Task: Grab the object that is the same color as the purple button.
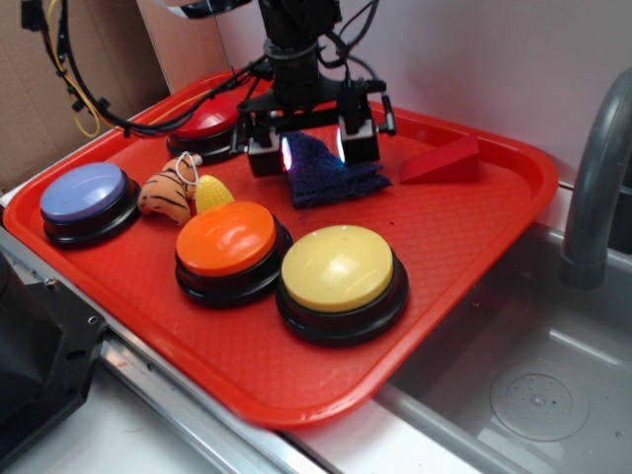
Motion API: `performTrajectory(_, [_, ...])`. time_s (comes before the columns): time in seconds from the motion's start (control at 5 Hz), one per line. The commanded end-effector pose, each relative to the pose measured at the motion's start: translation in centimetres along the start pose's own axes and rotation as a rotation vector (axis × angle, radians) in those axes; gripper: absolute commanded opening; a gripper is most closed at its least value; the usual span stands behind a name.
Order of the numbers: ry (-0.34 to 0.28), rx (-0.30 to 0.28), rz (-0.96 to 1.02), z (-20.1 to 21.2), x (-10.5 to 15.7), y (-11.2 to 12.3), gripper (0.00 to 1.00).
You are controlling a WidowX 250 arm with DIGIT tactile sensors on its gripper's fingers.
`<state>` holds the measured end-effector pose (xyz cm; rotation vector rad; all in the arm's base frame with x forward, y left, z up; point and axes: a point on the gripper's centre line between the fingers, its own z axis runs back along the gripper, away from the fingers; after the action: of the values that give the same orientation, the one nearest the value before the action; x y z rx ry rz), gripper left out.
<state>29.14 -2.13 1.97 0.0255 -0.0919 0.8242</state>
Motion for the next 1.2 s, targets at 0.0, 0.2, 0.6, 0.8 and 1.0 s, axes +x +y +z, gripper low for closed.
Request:
performTrajectory(0.0, [0.018, 0.027, 0.021, -1.0, 0.1, 0.9, 0.00])
performTrajectory(0.2, [-0.032, -0.023, -0.166, 1.2, -0.2, 0.2, 0.00])
performTrajectory(0.6, [-0.126, -0.007, -0.603, 10.0, -1.0, 0.5, 0.00])
performTrajectory(0.8, [-0.064, -0.012, -0.812, 15.0, -1.5, 2.0, 0.00])
performTrajectory(1.0, [-0.171, 0.007, -0.860, 20.1, -2.5, 3.8, 0.00])
